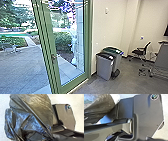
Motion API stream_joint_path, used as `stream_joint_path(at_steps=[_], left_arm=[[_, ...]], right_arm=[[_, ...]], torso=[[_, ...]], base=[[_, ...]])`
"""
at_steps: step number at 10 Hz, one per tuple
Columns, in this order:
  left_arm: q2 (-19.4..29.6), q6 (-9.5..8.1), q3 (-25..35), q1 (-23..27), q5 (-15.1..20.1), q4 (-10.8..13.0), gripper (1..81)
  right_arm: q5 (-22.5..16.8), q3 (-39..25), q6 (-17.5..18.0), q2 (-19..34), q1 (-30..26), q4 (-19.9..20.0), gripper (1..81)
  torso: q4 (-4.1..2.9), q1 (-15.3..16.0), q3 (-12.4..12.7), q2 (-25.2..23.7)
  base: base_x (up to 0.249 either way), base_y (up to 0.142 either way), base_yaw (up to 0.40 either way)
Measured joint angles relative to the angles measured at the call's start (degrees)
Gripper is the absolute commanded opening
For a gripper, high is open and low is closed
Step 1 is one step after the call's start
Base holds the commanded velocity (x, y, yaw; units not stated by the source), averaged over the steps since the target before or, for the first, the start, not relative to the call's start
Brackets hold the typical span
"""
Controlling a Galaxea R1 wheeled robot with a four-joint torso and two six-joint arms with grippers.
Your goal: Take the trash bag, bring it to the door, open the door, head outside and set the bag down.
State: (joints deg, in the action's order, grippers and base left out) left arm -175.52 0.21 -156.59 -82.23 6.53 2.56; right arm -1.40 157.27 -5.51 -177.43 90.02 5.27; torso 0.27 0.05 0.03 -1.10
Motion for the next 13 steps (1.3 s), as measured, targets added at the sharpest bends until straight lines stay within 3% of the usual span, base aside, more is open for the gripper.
stream_joint_path(at_steps=[13], left_arm=[[0.00, -0.02, 0.00, 0.00, 0.02, 0.02, 1.0]], right_arm=[[0.00, 0.00, 0.00, -0.02, 0.00, 0.00, 81.1]], torso=[[0.00, 0.00, 0.00, 0.00]], base=[[0.138, 0.000, 0.000]])
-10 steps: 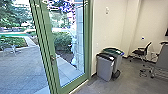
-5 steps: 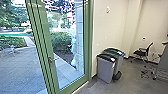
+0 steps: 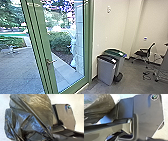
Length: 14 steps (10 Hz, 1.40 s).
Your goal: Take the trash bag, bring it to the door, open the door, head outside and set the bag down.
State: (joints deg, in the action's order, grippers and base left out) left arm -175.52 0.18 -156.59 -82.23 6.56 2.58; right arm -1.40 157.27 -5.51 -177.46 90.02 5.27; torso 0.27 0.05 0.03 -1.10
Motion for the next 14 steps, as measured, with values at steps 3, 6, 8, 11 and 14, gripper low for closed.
stream_joint_path(at_steps=[3, 6, 8, 11, 14], left_arm=[[0.00, 0.00, 0.00, 0.01, -0.02, 0.00, 1.0], [0.00, 0.02, 0.00, 0.00, -0.02, 0.00, 1.0], [0.00, 0.00, 0.00, 0.01, -0.02, 0.00, 1.0], [-0.06, 0.02, 0.00, 0.01, -0.02, 0.00, 1.0], [-0.01, 0.00, 0.05, 0.00, -0.02, 0.00, 1.0]], right_arm=[[0.00, 0.00, 0.00, 0.00, 0.00, 0.00, 81.1], [0.00, 0.00, 0.00, 0.00, 0.00, 0.00, 81.1], [0.00, 0.00, 0.00, 0.00, 0.00, 0.00, 81.1], [0.04, 0.00, -0.05, 0.02, -0.02, -0.01, 81.1], [0.04, 0.00, -0.02, -0.02, 0.00, -0.01, 81.1]], torso=[[0.00, 0.00, 0.00, 0.00], [0.00, 0.00, 0.00, 0.00], [0.00, 0.00, 0.00, 0.00], [0.00, 0.00, 0.00, 0.00], [0.00, 0.00, 0.00, 0.00]], base=[[0.139, 0.000, 0.000], [0.143, 0.000, 0.000], [0.148, 0.000, 0.000], [0.152, 0.068, 0.000], [0.152, 0.078, 0.000]])
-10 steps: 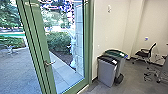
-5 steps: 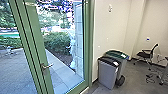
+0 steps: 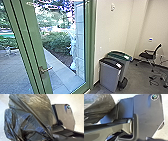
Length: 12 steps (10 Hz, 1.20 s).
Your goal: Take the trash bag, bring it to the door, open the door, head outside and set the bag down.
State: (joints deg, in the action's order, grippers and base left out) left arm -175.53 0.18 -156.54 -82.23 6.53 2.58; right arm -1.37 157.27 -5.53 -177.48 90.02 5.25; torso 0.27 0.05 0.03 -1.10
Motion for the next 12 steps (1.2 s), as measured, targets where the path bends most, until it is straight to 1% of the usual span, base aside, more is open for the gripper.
stream_joint_path(at_steps=[5, 10, 12], left_arm=[[0.12, 0.00, -0.05, 0.00, 0.00, 0.00, 1.0], [0.12, 0.00, -0.13, 0.00, -0.01, 0.00, 1.0], [0.15, 0.00, -0.13, 0.00, 0.00, 0.00, 1.0]], right_arm=[[0.02, 0.00, 0.00, 0.00, 0.00, 0.01, 81.1], [0.02, 0.00, 0.02, -0.11, 0.00, 0.01, 81.1], [0.02, 0.00, 0.00, -0.13, 0.00, 0.01, 81.1]], torso=[[0.00, 0.00, 0.00, 0.00], [0.00, 0.00, 0.00, 0.00], [0.00, 0.00, 0.00, 0.00]], base=[[0.151, 0.069, 0.000], [0.146, 0.000, 0.000], [0.142, 0.071, 0.000]])
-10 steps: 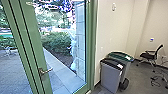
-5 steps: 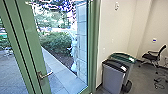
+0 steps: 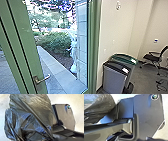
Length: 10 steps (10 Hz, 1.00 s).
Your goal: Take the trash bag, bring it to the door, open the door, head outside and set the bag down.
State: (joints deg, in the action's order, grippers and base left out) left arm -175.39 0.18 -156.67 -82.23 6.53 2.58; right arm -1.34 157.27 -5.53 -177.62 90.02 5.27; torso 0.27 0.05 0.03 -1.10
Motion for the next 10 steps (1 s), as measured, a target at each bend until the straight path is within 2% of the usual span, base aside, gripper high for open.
stream_joint_path(at_steps=[5, 10], left_arm=[[0.02, 0.00, 0.00, -0.02, 0.02, 0.00, 1.0], [0.06, 0.00, -0.02, 0.01, 0.00, 0.00, 1.0]], right_arm=[[0.00, 0.00, 0.00, 0.02, 0.00, 0.00, 81.1], [0.00, 0.00, -0.02, 0.00, -0.02, -0.01, 81.1]], torso=[[0.00, -0.05, 0.02, 0.00], [0.00, -0.05, 0.00, 0.00]], base=[[0.142, 0.078, 0.000], [0.121, 0.000, 0.000]])
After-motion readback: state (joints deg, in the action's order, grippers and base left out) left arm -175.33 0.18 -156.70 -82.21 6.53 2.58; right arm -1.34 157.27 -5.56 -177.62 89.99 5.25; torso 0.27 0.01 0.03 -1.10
